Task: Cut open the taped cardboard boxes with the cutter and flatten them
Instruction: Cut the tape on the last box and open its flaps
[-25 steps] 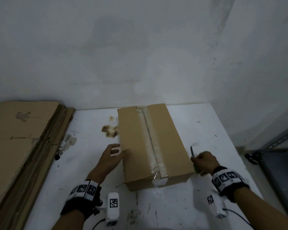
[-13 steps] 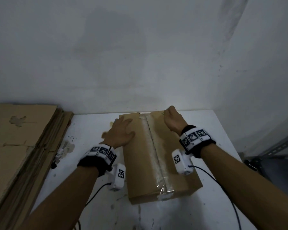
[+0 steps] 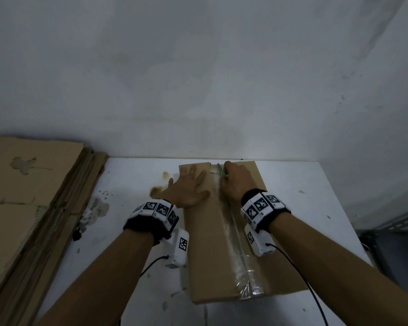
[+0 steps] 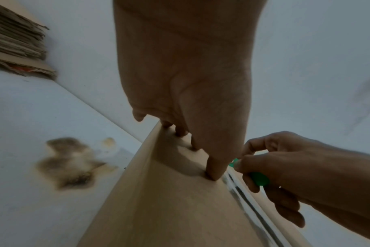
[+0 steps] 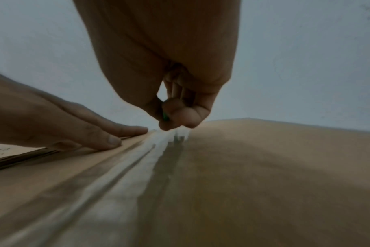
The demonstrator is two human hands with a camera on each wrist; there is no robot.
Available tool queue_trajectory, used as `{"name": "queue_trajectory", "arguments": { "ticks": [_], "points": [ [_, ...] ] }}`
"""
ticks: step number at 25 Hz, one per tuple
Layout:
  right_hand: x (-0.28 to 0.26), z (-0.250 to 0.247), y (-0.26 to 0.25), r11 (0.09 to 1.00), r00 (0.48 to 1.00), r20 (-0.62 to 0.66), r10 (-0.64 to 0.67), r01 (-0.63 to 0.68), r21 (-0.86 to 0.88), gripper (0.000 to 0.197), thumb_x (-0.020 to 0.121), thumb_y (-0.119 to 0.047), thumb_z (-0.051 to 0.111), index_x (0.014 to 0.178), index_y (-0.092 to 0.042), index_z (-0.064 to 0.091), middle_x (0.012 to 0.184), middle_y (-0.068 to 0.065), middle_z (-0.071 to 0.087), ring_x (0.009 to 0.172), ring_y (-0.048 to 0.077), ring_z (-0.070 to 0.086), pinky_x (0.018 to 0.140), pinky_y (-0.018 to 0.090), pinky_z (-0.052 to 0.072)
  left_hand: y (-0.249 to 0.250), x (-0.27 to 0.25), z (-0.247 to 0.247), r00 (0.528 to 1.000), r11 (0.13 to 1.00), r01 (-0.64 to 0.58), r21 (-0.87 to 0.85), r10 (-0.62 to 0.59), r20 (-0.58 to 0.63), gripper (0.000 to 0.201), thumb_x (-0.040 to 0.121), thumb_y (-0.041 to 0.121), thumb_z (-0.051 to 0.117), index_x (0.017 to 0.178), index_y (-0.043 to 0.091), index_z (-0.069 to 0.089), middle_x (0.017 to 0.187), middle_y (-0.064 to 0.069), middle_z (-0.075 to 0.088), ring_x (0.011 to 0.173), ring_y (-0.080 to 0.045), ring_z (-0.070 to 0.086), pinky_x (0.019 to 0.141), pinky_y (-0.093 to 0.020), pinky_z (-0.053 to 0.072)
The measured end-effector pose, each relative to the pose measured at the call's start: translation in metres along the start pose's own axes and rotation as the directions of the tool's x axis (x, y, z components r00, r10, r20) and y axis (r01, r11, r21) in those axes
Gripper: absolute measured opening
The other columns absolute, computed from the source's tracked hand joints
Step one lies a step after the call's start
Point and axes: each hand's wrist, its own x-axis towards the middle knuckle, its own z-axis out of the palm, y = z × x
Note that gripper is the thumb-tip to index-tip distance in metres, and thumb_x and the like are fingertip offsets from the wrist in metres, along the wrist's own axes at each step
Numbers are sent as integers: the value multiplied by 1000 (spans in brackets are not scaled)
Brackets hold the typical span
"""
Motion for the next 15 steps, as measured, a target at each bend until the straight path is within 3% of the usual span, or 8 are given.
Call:
{"name": "queue_trajectory", "arguments": {
  "ticks": [5, 8, 10, 12, 15],
  "points": [
    [-13, 0, -7, 1000, 998, 59, -6, 6, -7, 20, 89, -12, 54, 75, -14, 39, 91, 9, 48, 84, 26, 46, 69, 31, 35, 0, -2, 0, 1000, 1000, 7, -25, -6, 29, 74, 101, 60, 33, 158, 33, -5, 163, 0, -25, 149, -28, -27, 117, -63, 3],
    [-37, 0, 2, 998, 994, 96, 46, -51, 47, 13, 87, -15, 61, 83, -5, 54, 94, 12, 57, 86, 29, 57, 69, 35, 50, 3, -3, 0, 999, 999, 31, -23, -30, 40, 72, 102, 58, 32, 158, 34, -6, 163, 2, -27, 148, -27, -28, 118, -65, 4],
    [-63, 1, 11, 996, 993, 104, 52, -59, 60, 15, 84, -17, 65, 83, -3, 60, 90, 10, 61, 80, 25, 59, 65, 33, 51, 5, -4, -1, 998, 999, 48, -20, -47, 44, 70, 103, 56, 32, 158, 35, -7, 163, 3, -27, 148, -26, -28, 118, -66, 3],
    [-102, 3, 20, 997, 988, 149, 48, -56, 51, 15, 82, -19, 65, 73, -10, 57, 81, 7, 61, 74, 22, 59, 59, 26, 42, 7, -4, -1, 997, 998, 61, 8, -61, 37, 68, 104, 55, 30, 158, 35, -7, 163, 3, -26, 149, -26, -26, 118, -65, 1],
    [-167, 5, 32, 997, 968, 246, 46, -61, 52, 20, 81, -20, 62, 69, -6, 53, 73, 13, 64, 63, 25, 62, 50, 35, 46, 9, -4, 2, 997, 994, 77, 83, -78, 6, 67, 104, 55, 27, 157, 35, -8, 164, 2, -24, 150, -26, -24, 118, -64, -3]
  ]
}}
